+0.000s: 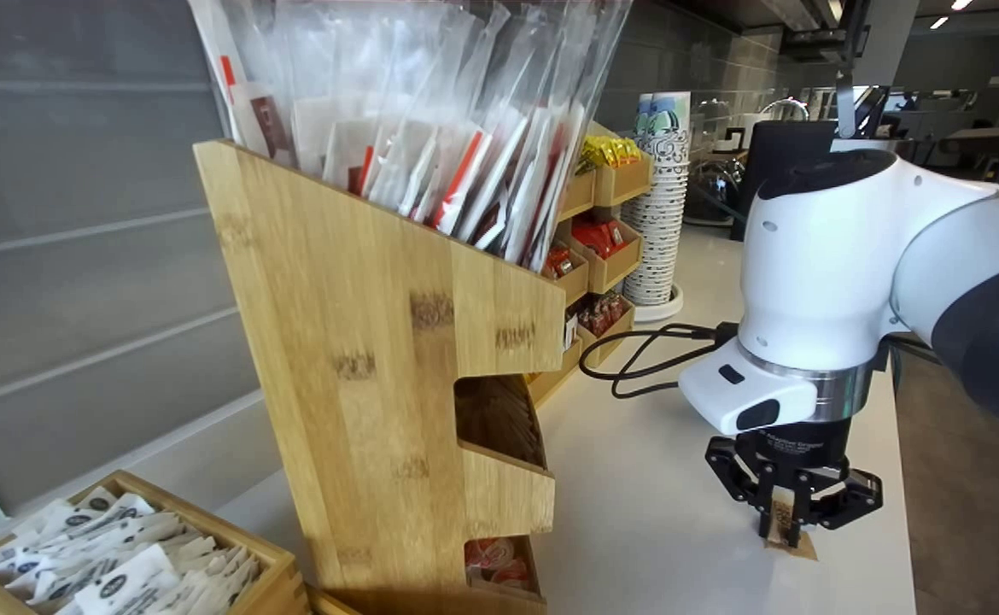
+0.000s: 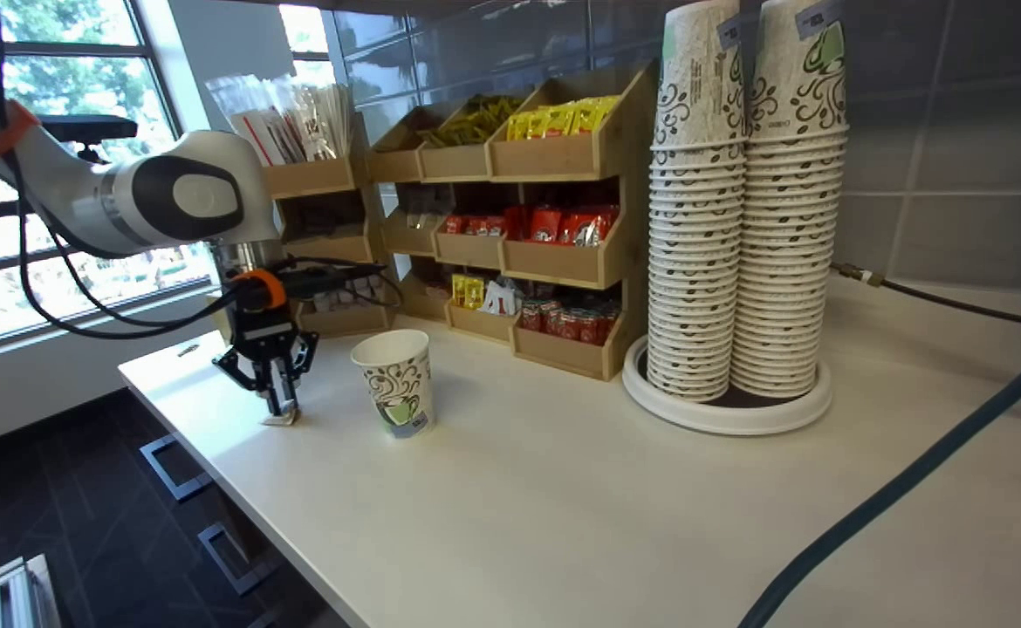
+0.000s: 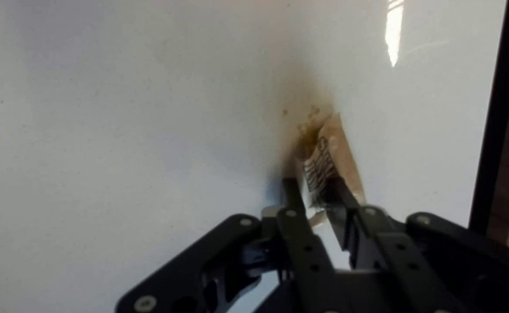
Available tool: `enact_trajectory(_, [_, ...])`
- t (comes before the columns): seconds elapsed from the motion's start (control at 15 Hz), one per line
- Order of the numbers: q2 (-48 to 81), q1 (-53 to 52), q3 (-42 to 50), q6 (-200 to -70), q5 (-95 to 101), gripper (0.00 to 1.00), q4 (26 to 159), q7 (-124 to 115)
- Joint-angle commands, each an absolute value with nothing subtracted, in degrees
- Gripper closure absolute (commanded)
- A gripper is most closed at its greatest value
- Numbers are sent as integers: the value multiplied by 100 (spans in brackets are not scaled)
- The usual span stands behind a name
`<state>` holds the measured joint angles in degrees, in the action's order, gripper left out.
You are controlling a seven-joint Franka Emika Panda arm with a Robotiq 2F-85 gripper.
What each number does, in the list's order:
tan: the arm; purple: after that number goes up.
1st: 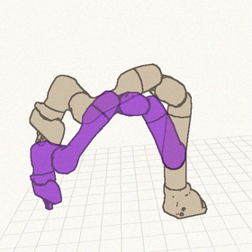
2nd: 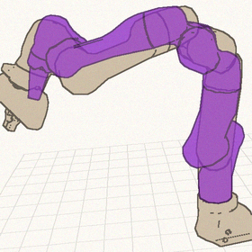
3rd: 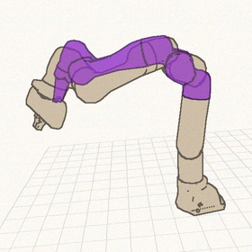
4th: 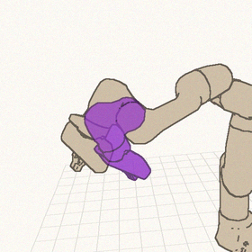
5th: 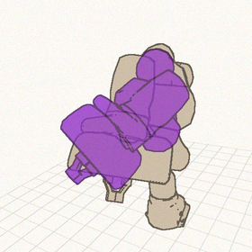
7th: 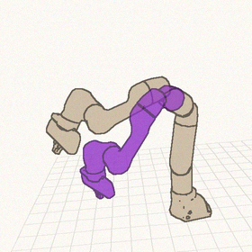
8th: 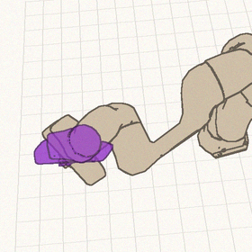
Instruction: Pick up the brown pack and put it down
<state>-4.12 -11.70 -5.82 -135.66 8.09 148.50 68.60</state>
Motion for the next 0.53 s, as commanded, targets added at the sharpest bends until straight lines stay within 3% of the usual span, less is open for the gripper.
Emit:
enact_trajectory(0.0, [-239, -1065, -643, -13575, 1009, 94, 14716, 6937])
enact_trajectory(0.07, [-237, -1059, -644, -13570, 1027, 98, 14709, 6923])
enact_trajectory(0.47, [-385, -1042, -671, -13521, 1226, 98, 14756, 6658])
